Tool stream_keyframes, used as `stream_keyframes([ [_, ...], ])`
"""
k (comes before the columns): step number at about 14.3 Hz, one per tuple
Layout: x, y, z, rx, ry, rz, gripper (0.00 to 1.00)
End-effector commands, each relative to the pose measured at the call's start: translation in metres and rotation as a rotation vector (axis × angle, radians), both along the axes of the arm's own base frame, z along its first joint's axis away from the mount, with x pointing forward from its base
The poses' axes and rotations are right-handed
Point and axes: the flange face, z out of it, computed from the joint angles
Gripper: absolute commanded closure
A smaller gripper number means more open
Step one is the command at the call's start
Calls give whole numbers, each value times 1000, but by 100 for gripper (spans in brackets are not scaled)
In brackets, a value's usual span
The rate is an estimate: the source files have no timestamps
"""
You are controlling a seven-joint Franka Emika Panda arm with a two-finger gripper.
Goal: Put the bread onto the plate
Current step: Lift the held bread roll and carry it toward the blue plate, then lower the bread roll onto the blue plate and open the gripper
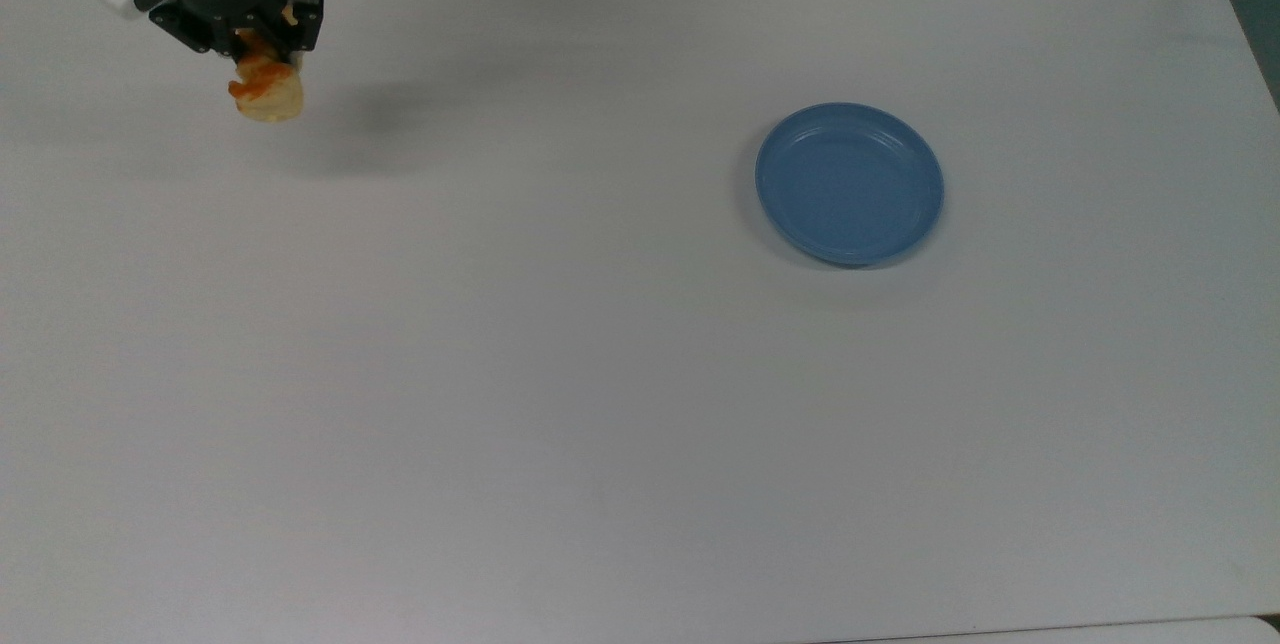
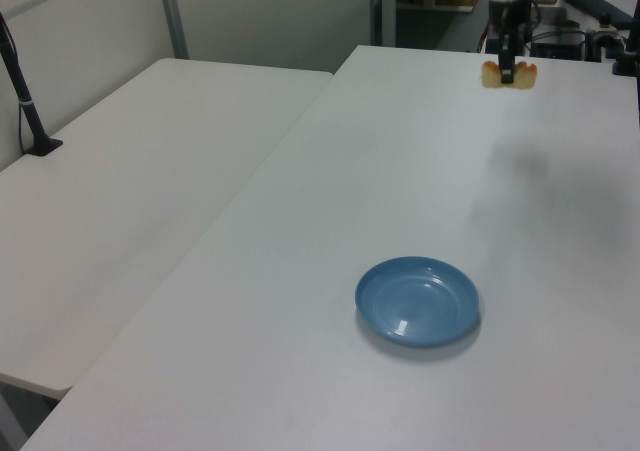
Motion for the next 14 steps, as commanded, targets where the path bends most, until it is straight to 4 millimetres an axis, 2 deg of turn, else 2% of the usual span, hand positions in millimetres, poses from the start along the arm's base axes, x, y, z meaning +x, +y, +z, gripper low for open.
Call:
stream_keyframes([
  [1,16,56,25,11,-21,-21,62],
  [6,31,168,37,0,-57,-47,62],
  [8,31,222,41,13,-69,-50,62],
  [12,21,337,28,12,-65,-30,62],
  [14,15,386,6,27,-36,-43,62],
])
